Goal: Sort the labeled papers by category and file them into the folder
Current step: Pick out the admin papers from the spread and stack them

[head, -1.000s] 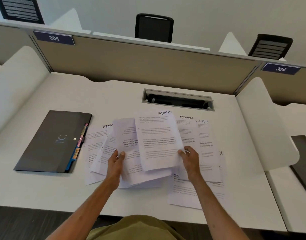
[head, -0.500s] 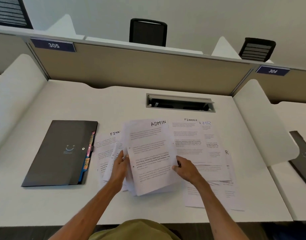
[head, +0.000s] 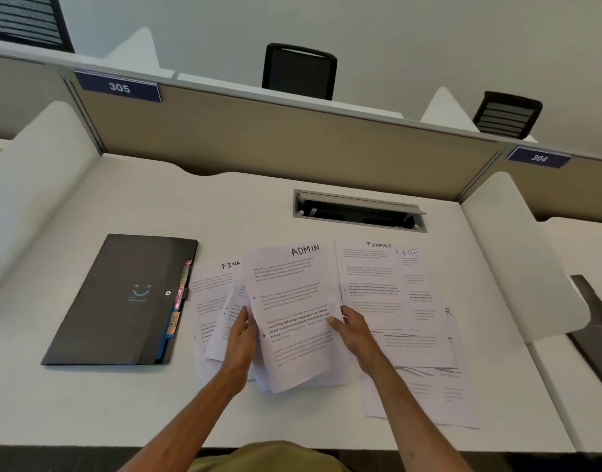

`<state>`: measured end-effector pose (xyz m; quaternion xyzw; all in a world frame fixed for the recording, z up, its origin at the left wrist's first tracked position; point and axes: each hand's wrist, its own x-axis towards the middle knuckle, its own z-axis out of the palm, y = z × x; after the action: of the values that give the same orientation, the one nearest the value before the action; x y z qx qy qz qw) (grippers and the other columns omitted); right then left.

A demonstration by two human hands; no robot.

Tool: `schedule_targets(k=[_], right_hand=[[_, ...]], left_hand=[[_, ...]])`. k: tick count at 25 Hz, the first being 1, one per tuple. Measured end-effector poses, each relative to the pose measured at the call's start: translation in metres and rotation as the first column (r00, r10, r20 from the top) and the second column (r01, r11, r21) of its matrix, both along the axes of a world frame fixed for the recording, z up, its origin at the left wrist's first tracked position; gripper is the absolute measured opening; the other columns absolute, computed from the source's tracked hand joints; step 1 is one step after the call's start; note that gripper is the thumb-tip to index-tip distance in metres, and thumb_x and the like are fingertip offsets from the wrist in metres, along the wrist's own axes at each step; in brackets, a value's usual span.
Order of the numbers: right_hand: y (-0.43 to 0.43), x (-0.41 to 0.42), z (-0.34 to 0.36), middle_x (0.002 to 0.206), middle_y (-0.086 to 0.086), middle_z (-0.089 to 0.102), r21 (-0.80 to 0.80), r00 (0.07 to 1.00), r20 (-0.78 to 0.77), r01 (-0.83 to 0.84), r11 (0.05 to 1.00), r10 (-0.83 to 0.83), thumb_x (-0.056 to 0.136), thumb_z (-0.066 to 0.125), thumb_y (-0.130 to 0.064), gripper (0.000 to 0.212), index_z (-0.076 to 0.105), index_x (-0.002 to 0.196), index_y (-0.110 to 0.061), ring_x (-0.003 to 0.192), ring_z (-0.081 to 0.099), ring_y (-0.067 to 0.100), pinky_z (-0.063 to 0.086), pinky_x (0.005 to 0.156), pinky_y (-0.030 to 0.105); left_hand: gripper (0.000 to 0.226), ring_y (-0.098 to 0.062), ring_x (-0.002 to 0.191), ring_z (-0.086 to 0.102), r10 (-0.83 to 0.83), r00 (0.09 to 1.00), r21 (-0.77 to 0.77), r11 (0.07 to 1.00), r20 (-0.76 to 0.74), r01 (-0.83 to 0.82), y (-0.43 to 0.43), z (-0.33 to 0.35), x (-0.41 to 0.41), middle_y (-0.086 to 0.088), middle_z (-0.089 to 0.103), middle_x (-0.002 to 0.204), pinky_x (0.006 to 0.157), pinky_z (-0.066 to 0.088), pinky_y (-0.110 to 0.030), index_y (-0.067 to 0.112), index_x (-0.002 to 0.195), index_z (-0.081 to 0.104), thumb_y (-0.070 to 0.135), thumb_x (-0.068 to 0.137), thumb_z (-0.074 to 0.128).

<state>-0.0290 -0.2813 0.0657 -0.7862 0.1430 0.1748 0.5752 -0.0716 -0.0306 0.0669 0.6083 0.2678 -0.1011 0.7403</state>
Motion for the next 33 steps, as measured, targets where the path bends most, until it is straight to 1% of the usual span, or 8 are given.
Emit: schedule_targets(k=[4,7,10,13,17,21,26,33], right_hand=[[-0.018,0.012,0.002,0.123,-0.01,0.073,-0.016,0.999,0.03,-0.038,0.999,0.039,0.101,0.067,-0.013,0.023,0.065,0.122,-0.023,0.116,0.067,0.01,0.054,0.099,0.027],[-0.034,0.019,0.006,0.121,-0.006,0.074,-0.004,0.996,0.043,-0.081,0.997,0.081,0.098,0.069,-0.01,0.027,0.064,0.122,-0.021,0.113,0.07,0.014,0.056,0.099,0.031],[-0.054,0.028,0.011,0.112,0.0,0.076,-0.016,0.996,-0.001,-0.087,0.996,0.087,0.099,0.071,-0.022,0.018,0.065,0.116,-0.021,0.102,0.072,0.019,0.06,0.088,0.034],[-0.087,0.037,0.003,0.11,0.003,0.075,-0.156,0.996,0.03,0.084,0.984,-0.08,0.097,0.072,-0.033,0.016,0.066,0.108,-0.022,0.096,0.071,0.022,0.057,0.078,0.035],[-0.145,0.034,-0.028,0.138,0.013,0.054,-0.67,0.973,-0.012,0.165,0.724,-0.232,0.095,0.07,-0.04,0.05,0.052,0.135,-0.015,0.129,0.052,0.033,0.046,0.101,0.049],[-0.16,0.025,-0.044,0.145,0.018,0.043,-0.802,0.971,-0.092,0.058,0.595,-0.22,0.089,0.074,-0.053,0.08,0.043,0.144,-0.005,0.136,0.042,0.036,0.043,0.104,0.054],[-0.17,0.037,-0.047,0.137,0.019,0.056,-0.731,0.943,-0.087,0.159,0.663,-0.322,0.084,0.082,-0.037,0.073,0.047,0.138,-0.004,0.13,0.046,0.039,0.041,0.105,0.053],[-0.189,0.03,-0.039,0.117,0.014,0.072,-0.521,0.854,0.08,0.475,0.709,-0.513,0.096,0.059,-0.019,0.03,0.065,0.125,-0.012,0.102,0.068,0.038,0.056,0.088,0.045]], left_hand=[[0.036,-0.023,0.11,0.074,0.027,0.999,-0.032,0.999,0.033,-0.026,-0.016,0.006,-0.001,0.004,0.078,0.121,0.08,0.061,-0.044,0.033,0.137,0.063,0.05,0.109,0.048],[0.042,-0.016,0.112,0.074,-0.084,0.991,0.074,0.994,0.1,0.077,-0.025,0.002,0.001,0.009,0.074,0.131,0.092,0.063,-0.052,0.034,0.145,0.057,0.029,0.104,0.067],[0.047,-0.013,0.108,0.075,-0.073,0.992,0.107,0.992,0.105,0.062,-0.036,0.001,0.003,0.01,0.072,0.133,0.083,0.066,-0.036,0.031,0.148,0.055,0.015,0.105,0.065],[0.047,-0.02,0.11,0.074,-0.041,0.995,0.118,0.993,0.089,0.03,-0.041,-0.003,0.003,0.007,0.071,0.133,0.088,0.064,-0.045,0.033,0.15,0.053,0.017,0.106,0.062],[0.048,-0.023,0.11,0.075,-0.018,0.997,0.122,0.993,0.081,0.008,-0.039,-0.012,0.002,0.005,0.072,0.134,0.093,0.063,-0.053,0.033,0.151,0.053,0.017,0.107,0.062],[0.048,-0.025,0.11,0.073,-0.003,0.999,0.145,0.989,0.052,-0.005,-0.033,-0.011,0.006,0.004,0.071,0.134,0.095,0.06,-0.056,0.033,0.151,0.053,0.017,0.107,0.062],[0.043,-0.029,0.109,0.074,0.01,0.999,0.14,0.99,0.04,-0.016,-0.026,-0.011,0.014,0.004,0.074,0.13,0.095,0.06,-0.06,0.037,0.144,0.057,0.018,0.106,0.063],[0.043,-0.03,0.108,0.074,-0.005,0.999,0.126,0.992,0.045,-0.001,-0.026,-0.013,0.024,0.002,0.075,0.128,0.09,0.062,-0.058,0.036,0.144,0.058,0.018,0.106,0.064]])
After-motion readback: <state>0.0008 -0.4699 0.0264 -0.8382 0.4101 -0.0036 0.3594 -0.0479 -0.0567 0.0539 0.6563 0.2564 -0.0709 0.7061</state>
